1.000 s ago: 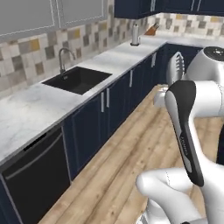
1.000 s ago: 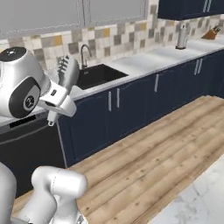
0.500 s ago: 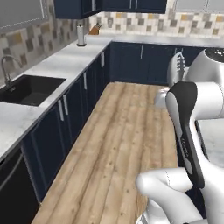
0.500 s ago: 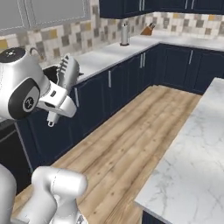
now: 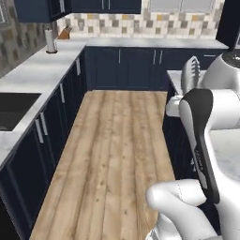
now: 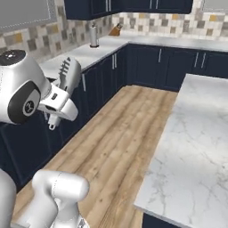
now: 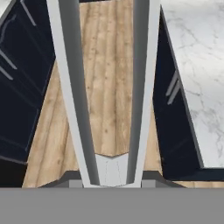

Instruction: Take the tongs from the drawer on the left and place them on the dining counter next to the tray containing the kebab skewer.

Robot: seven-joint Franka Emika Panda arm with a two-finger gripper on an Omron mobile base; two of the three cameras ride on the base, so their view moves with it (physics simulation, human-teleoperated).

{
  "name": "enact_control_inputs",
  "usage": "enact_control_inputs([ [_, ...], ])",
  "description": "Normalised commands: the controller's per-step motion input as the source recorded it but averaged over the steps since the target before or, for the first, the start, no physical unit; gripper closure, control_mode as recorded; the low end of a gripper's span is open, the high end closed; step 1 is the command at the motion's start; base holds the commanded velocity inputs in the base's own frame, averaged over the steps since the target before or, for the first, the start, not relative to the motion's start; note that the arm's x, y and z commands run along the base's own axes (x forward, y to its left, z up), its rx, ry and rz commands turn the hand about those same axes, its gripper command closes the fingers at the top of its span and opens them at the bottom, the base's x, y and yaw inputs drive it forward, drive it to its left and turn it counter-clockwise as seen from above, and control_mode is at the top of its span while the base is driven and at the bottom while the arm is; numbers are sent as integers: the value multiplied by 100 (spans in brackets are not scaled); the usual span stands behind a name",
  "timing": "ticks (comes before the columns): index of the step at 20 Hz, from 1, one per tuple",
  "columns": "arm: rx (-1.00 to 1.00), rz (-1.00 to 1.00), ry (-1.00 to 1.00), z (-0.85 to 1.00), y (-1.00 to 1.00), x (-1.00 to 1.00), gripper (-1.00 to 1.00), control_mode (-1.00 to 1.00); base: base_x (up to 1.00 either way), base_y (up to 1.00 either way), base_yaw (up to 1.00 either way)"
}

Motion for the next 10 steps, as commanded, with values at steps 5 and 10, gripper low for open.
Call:
enact_control_inputs([
  [5, 0, 0, 0, 0, 0, 0, 100, 100, 94, 57, -8],
  [10, 0, 0, 0, 0, 0, 0, 100, 100, 100, 28, 0],
])
